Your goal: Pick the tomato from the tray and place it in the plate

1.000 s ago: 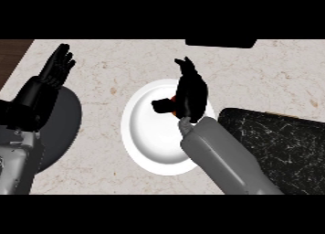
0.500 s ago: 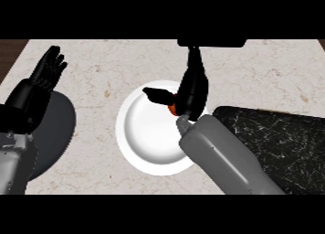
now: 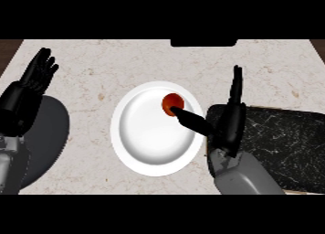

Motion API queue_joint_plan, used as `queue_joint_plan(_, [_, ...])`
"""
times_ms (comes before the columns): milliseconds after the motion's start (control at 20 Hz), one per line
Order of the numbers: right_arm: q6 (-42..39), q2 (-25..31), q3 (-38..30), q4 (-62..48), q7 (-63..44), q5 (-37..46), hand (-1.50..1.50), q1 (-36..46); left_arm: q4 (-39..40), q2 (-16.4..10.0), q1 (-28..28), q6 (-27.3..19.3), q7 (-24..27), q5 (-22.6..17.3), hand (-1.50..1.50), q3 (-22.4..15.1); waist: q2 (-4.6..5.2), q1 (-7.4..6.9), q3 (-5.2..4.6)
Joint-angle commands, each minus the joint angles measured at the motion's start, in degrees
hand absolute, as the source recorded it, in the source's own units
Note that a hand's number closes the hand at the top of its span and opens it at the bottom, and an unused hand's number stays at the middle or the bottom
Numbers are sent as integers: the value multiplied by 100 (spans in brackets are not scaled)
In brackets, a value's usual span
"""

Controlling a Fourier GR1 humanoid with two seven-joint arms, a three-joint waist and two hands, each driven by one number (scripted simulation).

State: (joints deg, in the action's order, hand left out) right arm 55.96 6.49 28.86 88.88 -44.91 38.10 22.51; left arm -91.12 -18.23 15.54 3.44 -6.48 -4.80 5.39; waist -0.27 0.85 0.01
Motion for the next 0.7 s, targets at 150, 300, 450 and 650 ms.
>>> queue_joint_plan(150, [-90, 1054, 360, 2246, 365, -82, -150, -2148, -333, 114, -297, 7, -52, 103, 0, -99, -5, -1, 0])
queue_joint_plan(300, [-279, 1643, -96, 2565, 798, -911, -150, -2359, -48, 97, 113, 24, -57, 118, 0, 14, 22, -35, 2])
queue_joint_plan(450, [-192, 1972, -115, 2976, 1199, -1266, -150, -3042, -226, 204, -79, -59, -164, 196, 0, -32, 17, -41, 4])
queue_joint_plan(650, [-484, 2361, -365, 3604, 1459, -1540, -150, -3568, -403, 159, -172, 16, -174, 186, 0, 66, 16, -48, 1])
